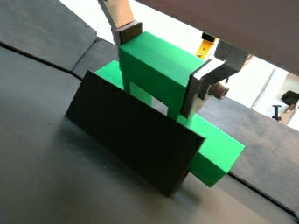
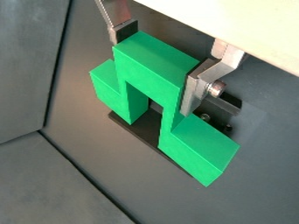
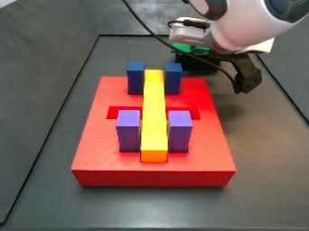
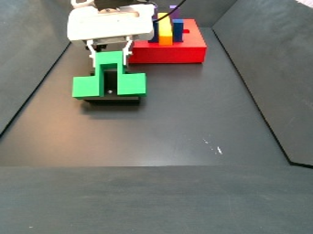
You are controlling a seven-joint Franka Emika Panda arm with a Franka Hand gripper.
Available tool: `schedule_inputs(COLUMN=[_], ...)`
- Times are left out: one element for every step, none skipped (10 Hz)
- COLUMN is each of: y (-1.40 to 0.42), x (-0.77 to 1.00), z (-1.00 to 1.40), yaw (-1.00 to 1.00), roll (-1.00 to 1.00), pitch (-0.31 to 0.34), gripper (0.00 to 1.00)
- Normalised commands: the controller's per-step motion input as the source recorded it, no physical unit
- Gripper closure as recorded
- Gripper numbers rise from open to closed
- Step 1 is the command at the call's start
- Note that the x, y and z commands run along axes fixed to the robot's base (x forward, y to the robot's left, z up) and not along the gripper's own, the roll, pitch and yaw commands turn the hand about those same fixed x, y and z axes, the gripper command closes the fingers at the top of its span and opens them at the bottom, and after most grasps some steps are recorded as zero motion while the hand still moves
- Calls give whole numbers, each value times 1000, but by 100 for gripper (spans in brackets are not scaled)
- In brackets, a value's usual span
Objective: Pick up the green object. Move up. Place the green object on the fixture. Regrasp the green object. Move to above the board. Insert the green object.
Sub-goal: Regrasp the green object.
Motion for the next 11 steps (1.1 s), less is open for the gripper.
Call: schedule_inputs(y=[0,0,0,0,0,0,0,0,0,0,0], x=[0,0,0,0,0,0,0,0,0,0,0], z=[0,0,0,0,0,0,0,0,0,0,0], yaw=[0,0,0,0,0,0,0,0,0,0,0], roll=[0,0,0,0,0,0,0,0,0,0,0], pitch=[0,0,0,0,0,0,0,0,0,0,0], gripper=[100,100,100,100,100,100,100,100,100,100,100])
